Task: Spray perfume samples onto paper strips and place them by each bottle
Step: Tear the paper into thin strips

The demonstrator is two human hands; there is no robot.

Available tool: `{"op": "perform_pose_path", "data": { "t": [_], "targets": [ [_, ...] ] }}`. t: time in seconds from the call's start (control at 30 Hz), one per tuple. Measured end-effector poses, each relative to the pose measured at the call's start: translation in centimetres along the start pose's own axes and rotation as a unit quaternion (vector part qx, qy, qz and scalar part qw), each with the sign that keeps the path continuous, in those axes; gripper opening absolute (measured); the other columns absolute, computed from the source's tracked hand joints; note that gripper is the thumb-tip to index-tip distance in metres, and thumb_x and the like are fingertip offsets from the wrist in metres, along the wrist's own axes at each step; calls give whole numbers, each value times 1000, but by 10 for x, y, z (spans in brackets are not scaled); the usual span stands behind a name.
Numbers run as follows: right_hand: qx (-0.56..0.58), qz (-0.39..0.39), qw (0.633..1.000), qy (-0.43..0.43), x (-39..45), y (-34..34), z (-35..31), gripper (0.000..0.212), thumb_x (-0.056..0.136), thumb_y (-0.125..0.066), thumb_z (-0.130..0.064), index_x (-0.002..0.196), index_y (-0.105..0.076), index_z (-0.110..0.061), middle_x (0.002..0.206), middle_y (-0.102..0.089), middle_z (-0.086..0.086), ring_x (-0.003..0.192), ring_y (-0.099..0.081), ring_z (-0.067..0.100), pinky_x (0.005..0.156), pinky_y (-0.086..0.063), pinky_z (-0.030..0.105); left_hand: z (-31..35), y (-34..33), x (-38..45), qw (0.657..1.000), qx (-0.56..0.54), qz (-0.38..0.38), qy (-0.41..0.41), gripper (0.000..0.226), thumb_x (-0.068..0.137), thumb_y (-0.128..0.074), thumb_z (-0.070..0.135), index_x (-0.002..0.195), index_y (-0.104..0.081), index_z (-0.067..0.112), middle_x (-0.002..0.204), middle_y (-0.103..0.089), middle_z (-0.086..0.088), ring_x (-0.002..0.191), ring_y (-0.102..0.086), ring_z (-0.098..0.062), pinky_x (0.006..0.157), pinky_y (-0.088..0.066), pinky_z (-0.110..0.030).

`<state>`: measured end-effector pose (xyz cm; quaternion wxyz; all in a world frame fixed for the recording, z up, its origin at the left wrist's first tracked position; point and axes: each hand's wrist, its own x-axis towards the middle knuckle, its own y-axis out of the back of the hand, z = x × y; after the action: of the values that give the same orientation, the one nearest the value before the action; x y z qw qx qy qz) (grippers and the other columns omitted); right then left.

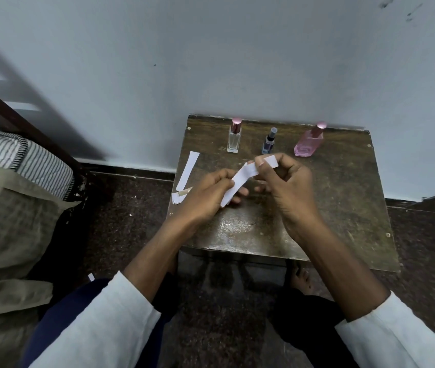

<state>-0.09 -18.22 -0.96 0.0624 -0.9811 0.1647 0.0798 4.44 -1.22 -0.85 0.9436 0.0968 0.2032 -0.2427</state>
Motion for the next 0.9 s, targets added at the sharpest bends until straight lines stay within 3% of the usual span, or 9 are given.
{"op": "perform_pose_path", "data": {
  "t": [0.1,0.17,0.23,0.37,0.57,0.7,0.8,0.9],
  "targets": [
    [-18,-24,1000,8,-1,-2,-1,19,107,-62,-19,111,-63,-1,98,-79,20,72,-70,22,56,-55,32,-5,1,1,1000,2,12,-14,22,113,-50,21,119,-71,24,93,-82,6,89,-74,-12,99,-58,-44],
    [-24,-29,999,26,-2,-2,-1,16,108,-60,-19,109,-61,-4,90,-79,20,69,-71,26,54,-54,31,-5,2,0,998,15,26,-53,20,111,-56,23,124,-71,20,92,-83,6,85,-76,-4,91,-60,-29],
    [-15,-13,999,35,-2,-1,-3,12,105,-65,-17,108,-63,-6,84,-79,18,70,-74,26,59,-59,32,-3,3,-3,993,49,45,-100,19,109,-62,23,121,-75,16,92,-83,5,83,-76,-1,83,-57,-21],
    [-24,-24,999,27,-2,0,-5,40,80,-91,-9,113,-70,-6,93,-81,12,86,-78,23,78,-66,38,-5,3,-4,969,160,121,-146,18,102,-70,41,102,-81,27,86,-81,11,84,-77,-6,76,-62,-41],
    [-252,-51,947,192,-8,0,-4,54,70,-98,-39,116,-80,-18,103,-79,-7,89,-76,11,82,-64,31,-7,6,-5,955,211,132,-164,11,93,-77,24,99,-86,29,83,-81,12,81,-76,-2,68,-60,-40],
    [-317,-12,917,241,-7,0,-8,25,86,-89,-29,109,-84,-21,103,-79,-11,94,-74,0,81,-57,16,-8,6,-3,957,201,124,-170,18,102,-70,39,100,-85,30,85,-81,17,82,-76,3,71,-61,-35],
    [-289,47,936,193,-4,6,-11,11,91,-83,-25,102,-83,-28,93,-76,-23,87,-74,-6,72,-55,11,-6,3,-3,960,205,99,-163,26,109,-61,36,104,-85,26,91,-81,19,89,-72,11,74,-47,-10],
    [-309,4,930,201,-8,5,-12,9,90,-84,-26,99,-83,-27,89,-76,-22,82,-74,-3,71,-56,13,-6,2,-3,948,243,98,-183,27,110,-59,35,106,-85,26,94,-82,17,89,-71,11,73,-44,-4]
  ]
}}
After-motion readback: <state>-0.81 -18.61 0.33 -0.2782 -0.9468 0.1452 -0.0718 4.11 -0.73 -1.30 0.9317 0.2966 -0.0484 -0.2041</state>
